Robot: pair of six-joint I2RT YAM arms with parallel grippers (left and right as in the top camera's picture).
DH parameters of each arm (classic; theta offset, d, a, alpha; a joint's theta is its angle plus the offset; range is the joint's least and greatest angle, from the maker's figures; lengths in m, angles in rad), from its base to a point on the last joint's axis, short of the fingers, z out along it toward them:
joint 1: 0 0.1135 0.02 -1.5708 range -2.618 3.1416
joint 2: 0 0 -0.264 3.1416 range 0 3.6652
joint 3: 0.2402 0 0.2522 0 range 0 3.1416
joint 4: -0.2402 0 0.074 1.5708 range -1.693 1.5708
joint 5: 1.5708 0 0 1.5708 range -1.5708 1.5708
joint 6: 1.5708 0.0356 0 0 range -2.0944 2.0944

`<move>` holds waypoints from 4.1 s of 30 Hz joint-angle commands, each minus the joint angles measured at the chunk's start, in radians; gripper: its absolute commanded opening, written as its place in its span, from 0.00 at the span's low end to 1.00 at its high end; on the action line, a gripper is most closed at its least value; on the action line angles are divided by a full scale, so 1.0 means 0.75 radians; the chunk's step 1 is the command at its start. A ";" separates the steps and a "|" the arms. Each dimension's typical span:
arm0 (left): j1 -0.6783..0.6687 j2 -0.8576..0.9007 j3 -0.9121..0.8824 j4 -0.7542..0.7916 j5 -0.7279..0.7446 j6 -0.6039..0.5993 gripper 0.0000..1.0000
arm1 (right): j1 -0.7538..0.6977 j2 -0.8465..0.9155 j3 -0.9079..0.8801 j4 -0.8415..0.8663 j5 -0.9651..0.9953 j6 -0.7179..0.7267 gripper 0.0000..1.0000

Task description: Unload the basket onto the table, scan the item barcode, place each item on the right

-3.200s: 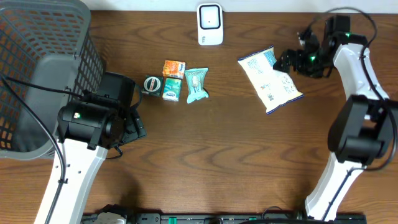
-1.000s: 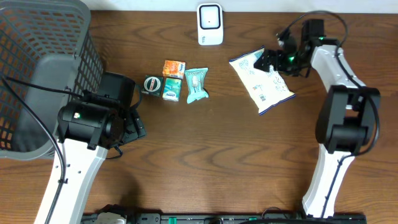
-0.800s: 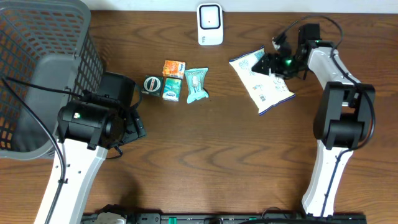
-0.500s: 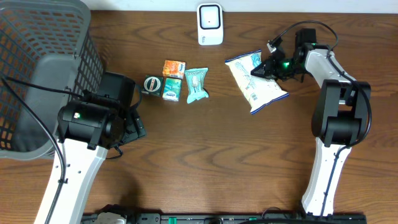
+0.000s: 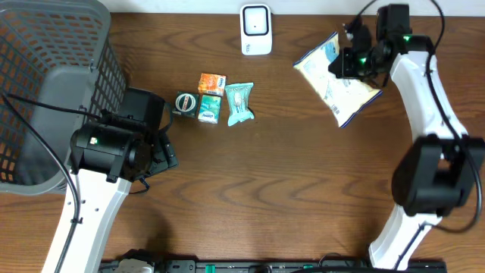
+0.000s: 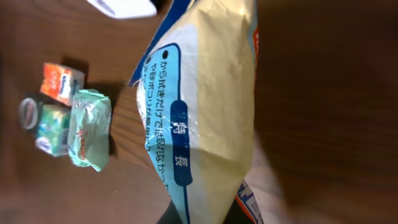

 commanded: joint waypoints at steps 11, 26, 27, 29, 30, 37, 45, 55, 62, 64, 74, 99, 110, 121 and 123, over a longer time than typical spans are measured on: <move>0.007 -0.003 0.001 -0.005 0.007 -0.017 0.98 | 0.522 0.037 -0.126 -0.023 1.401 0.247 0.01; 0.007 -0.003 0.001 -0.005 0.007 -0.017 0.98 | 0.973 0.076 -0.378 0.155 1.350 0.304 0.31; 0.007 -0.003 0.001 -0.005 0.007 -0.017 0.98 | 0.998 0.076 -0.372 0.155 1.339 0.308 0.34; 0.007 -0.003 0.001 -0.005 0.007 -0.017 0.98 | 1.038 0.076 -0.349 0.151 1.333 0.352 0.42; 0.007 -0.003 0.001 -0.005 0.007 -0.017 0.98 | 1.051 0.075 -0.333 0.148 1.315 0.358 0.46; 0.007 -0.003 0.001 -0.005 0.007 -0.017 0.98 | 1.033 0.071 -0.082 -0.035 1.272 0.441 0.50; 0.007 -0.003 0.001 -0.005 0.007 -0.017 0.98 | 0.837 0.075 0.028 -0.133 0.764 0.441 0.29; 0.007 -0.003 0.001 -0.005 0.007 -0.017 0.98 | 0.715 0.075 -0.227 -0.030 0.306 0.230 0.08; 0.007 -0.003 0.001 -0.005 0.007 -0.017 0.98 | 0.670 0.075 -0.342 -0.084 0.773 0.525 0.01; 0.007 -0.003 0.001 -0.005 0.007 -0.017 0.98 | 0.649 0.073 -0.335 -0.127 0.863 0.553 0.01; 0.007 -0.003 0.001 -0.005 0.007 -0.017 0.97 | 0.552 0.073 -0.123 -0.310 0.896 0.516 0.03; 0.007 -0.003 0.001 -0.005 0.007 -0.017 0.98 | 0.552 0.067 -0.382 -0.126 0.574 0.427 0.01; 0.007 -0.003 0.001 -0.005 0.007 -0.017 0.98 | 0.475 0.023 -0.010 -0.373 0.741 0.427 0.01; 0.007 -0.003 0.001 -0.005 0.007 -0.017 0.97 | 0.368 0.037 -0.221 -0.188 0.481 0.316 0.01; 0.007 -0.003 0.001 -0.005 0.007 -0.017 0.98 | 0.369 0.037 -0.293 -0.137 0.440 0.316 0.01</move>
